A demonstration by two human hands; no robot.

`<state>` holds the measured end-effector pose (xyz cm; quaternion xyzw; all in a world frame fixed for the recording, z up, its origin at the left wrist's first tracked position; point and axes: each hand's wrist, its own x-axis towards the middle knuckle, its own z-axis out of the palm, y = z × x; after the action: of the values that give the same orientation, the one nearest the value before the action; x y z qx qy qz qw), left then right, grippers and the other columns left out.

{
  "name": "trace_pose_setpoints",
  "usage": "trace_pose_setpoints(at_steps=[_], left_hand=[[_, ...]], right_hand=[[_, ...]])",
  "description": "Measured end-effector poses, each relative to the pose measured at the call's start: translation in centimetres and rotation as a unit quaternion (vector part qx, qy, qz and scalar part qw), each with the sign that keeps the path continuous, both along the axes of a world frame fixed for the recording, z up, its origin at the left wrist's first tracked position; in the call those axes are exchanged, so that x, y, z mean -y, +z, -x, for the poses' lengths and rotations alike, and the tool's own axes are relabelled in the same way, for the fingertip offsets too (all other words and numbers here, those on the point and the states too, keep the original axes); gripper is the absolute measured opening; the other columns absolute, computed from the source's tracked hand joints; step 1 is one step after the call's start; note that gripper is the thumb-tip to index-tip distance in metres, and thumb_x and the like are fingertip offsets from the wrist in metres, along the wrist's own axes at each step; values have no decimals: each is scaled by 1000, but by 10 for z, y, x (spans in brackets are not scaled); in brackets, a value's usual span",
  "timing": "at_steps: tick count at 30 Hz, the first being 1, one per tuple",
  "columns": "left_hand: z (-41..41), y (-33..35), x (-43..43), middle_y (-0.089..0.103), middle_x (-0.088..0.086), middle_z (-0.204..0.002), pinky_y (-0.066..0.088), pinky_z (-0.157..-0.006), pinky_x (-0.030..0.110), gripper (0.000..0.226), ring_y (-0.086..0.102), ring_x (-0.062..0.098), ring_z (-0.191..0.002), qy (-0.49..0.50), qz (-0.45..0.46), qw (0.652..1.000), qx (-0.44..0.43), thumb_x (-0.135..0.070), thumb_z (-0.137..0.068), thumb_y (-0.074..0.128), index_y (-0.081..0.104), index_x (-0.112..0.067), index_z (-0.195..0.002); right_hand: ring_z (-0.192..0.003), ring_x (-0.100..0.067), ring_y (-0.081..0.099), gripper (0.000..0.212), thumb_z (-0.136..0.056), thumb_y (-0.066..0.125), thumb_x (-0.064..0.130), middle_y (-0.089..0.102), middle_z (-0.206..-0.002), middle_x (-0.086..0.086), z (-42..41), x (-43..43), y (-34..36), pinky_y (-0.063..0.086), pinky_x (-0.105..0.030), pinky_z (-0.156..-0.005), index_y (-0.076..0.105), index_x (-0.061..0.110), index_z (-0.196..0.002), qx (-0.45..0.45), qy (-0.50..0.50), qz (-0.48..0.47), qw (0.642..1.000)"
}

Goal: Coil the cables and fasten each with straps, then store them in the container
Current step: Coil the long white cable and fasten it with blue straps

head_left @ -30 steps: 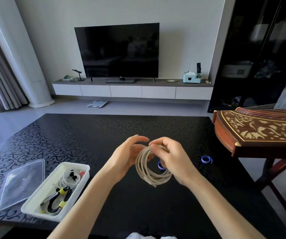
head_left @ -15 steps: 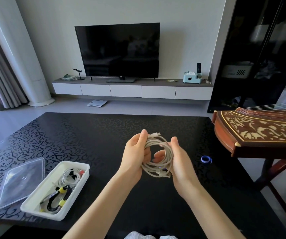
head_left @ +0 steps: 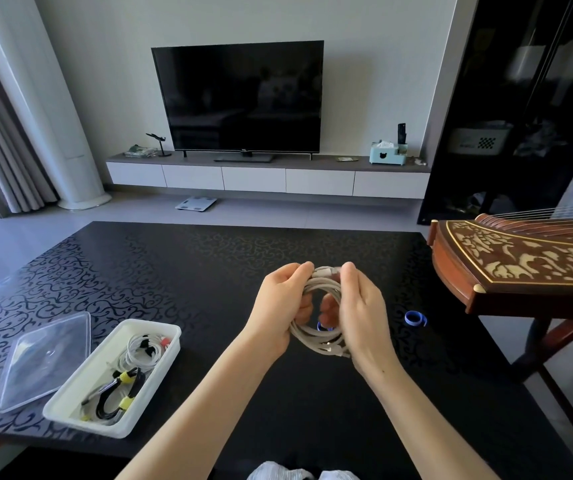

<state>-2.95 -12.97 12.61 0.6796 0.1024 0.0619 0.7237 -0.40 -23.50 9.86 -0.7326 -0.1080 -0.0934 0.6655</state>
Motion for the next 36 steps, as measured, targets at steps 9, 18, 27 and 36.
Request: trace_pose_setpoints(at_steps=[9,18,27,36], left_hand=[[-1,7,5,33,0,-49,26,-41,23,21,28,11,-42,-3,13,1000,-13,-11,-92,41,47,-11,-72],[-8,3,4,42,0,-50,40,-47,24,36,44,13,-45,-70,-21,997,-13,-31,-98,44,61,1,-99],[-14,-38,0,56,-1,-59,47,-70,30,36,52,12,-57,-131,93,983,-83,-34,-98,45,66,-5,-93],[-56,-90,-14,31,-4,-39,23,-49,26,44,27,9,-37,55,87,992,-71,-19,-97,45,50,-8,-55]], right_hand=[[-57,-7,55,40,-93,42,47,53,-59,14,-13,2,-6,38,-11,-53,60,18,-73,250,-33,90,964],[-48,-11,48,46,-95,49,37,49,-49,4,-25,7,-6,39,-19,-48,52,12,-56,216,5,78,973],[-45,-9,46,47,-97,42,35,46,-49,10,-39,5,-52,35,-11,-47,45,14,-55,270,-81,109,953],[-72,-12,61,37,-102,34,26,63,-76,4,-77,24,-112,49,-27,-68,65,14,-86,72,-19,108,991]])
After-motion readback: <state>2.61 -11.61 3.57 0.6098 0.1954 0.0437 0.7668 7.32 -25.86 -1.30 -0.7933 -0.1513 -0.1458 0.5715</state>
